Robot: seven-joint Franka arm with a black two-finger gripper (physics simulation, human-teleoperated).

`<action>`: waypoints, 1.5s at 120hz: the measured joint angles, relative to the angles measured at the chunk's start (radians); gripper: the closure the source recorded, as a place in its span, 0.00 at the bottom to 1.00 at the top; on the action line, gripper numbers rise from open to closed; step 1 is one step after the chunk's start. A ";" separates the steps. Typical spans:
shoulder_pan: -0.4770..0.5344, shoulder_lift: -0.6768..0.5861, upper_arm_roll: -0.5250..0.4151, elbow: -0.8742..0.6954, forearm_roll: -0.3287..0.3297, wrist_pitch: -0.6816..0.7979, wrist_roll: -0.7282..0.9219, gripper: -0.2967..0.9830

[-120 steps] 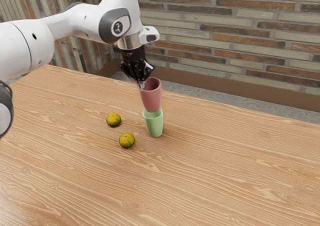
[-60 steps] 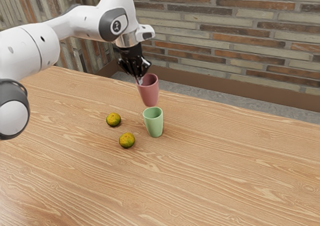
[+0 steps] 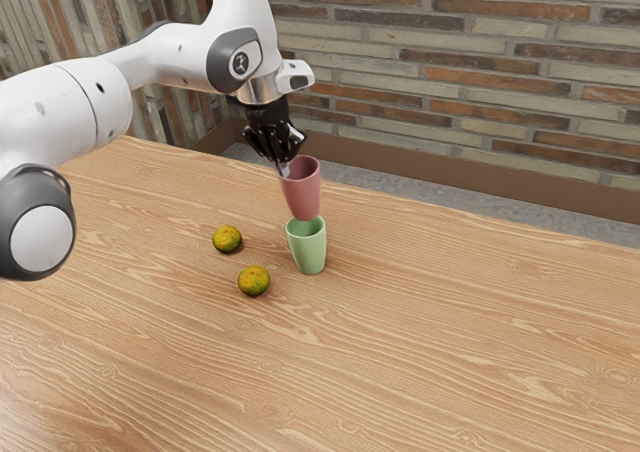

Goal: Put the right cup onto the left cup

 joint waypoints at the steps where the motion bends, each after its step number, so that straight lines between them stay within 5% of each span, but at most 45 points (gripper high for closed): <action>1: 0.001 0.000 0.000 0.000 0.000 0.000 0.000 0.85; 133: 0.003 0.068 -0.002 0.023 0.008 0.007 0.021 0.84; 160: 0.003 0.058 -0.003 0.022 0.004 0.006 0.023 0.51; 180: -0.004 -0.041 -0.002 0.006 0.004 0.000 0.025 0.37</action>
